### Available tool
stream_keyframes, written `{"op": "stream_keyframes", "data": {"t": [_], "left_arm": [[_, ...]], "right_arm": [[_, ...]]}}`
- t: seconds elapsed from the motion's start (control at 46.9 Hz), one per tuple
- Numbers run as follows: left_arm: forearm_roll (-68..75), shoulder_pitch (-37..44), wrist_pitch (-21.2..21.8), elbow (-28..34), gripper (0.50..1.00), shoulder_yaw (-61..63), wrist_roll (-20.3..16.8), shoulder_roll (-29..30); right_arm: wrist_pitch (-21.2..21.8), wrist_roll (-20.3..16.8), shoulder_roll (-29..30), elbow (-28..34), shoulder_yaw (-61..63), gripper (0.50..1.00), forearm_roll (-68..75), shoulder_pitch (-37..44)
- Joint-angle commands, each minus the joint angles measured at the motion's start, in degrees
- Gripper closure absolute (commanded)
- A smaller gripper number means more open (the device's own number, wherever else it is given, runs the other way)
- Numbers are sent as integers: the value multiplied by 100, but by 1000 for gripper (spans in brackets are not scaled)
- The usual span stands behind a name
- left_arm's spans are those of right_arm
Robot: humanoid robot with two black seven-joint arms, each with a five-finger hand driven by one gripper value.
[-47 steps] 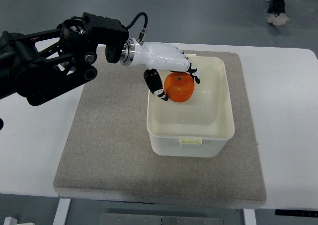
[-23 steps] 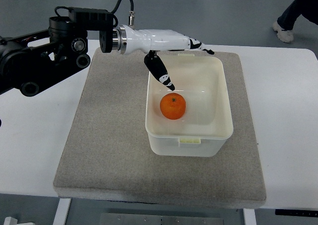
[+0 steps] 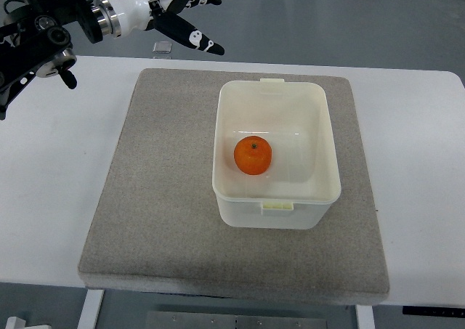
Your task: Put orange in box with left hand
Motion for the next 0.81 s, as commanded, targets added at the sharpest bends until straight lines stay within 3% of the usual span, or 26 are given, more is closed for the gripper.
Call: {"op": "stream_keyframes", "data": {"t": [0.0, 0.149, 0.341, 0.789], "left_arm": [[-440, 89, -12, 113, 508, -5, -2, 4], [-1766, 537, -65, 253, 508, -49, 7, 48], [-3525, 1064, -574, 684, 508, -40, 86, 75], [-5354, 1477, -1339, 1616, 508, -57, 1167, 31]], "right_arm": [[0, 0, 0, 0, 0, 556, 0, 0], [0, 0, 0, 0, 0, 556, 0, 0], [0, 0, 0, 0, 0, 556, 0, 0], [0, 0, 0, 0, 0, 556, 0, 0]]}}
